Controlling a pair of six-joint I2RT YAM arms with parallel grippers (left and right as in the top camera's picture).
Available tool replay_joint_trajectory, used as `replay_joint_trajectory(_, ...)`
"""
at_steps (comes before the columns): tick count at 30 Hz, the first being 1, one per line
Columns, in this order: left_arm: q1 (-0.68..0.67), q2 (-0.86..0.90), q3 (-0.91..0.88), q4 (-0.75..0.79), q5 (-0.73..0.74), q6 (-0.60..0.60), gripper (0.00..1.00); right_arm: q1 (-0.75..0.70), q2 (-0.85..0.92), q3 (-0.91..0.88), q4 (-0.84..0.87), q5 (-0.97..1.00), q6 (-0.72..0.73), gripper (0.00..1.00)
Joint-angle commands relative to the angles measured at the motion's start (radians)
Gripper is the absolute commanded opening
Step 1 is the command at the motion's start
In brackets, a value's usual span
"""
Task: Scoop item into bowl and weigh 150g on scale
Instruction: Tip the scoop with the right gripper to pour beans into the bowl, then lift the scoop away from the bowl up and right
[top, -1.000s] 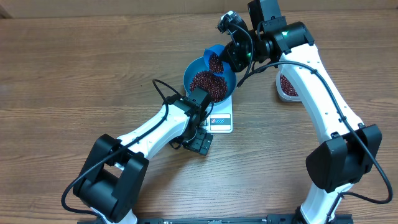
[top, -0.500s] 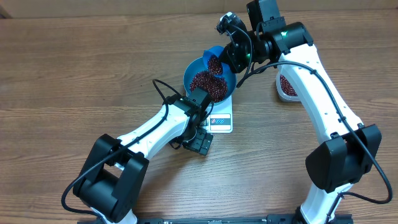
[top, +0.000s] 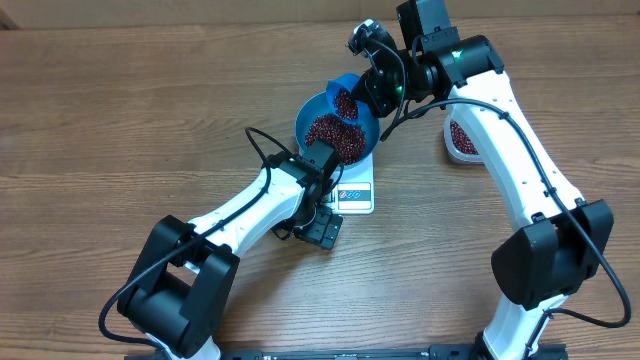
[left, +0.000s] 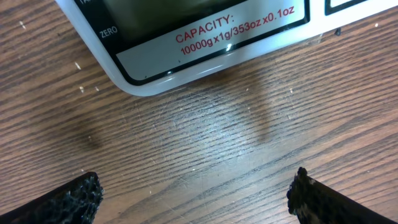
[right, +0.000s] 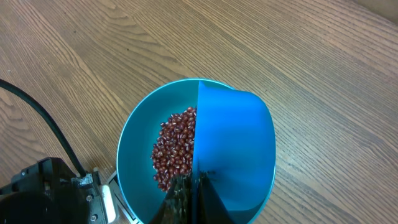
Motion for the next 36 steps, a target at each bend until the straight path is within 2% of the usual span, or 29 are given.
replay_joint_trajectory(1, 0.000, 0.006, 0.010, -0.003, 0.000, 0.020, 1.00, 0.002, -0.047, 0.039, 0.010, -0.012, 0.000, 0.04)
replay_joint_trajectory(15, 0.000, 0.006, 0.010, -0.003, 0.000, 0.020, 1.00, 0.002, -0.047, 0.039, 0.011, -0.012, 0.001, 0.04)
replay_joint_trajectory(25, 0.000, 0.006, 0.010, -0.003, 0.000, 0.020, 1.00, -0.004, -0.047, 0.039, 0.048, -0.013, 0.112, 0.04)
replay_joint_trajectory(29, 0.000, 0.006, 0.010, -0.003, 0.000, 0.020, 1.00, -0.043, -0.047, 0.039, 0.064, -0.138, 0.157, 0.04)
replay_joint_trajectory(31, 0.000, 0.006, 0.010, -0.003, 0.000, 0.020, 0.99, -0.102, -0.047, 0.039, 0.084, -0.260, 0.211, 0.04)
replay_joint_trajectory(36, 0.000, 0.006, 0.010, -0.003, 0.000, 0.020, 0.99, -0.218, -0.047, 0.039, 0.130, -0.422, 0.322, 0.04)
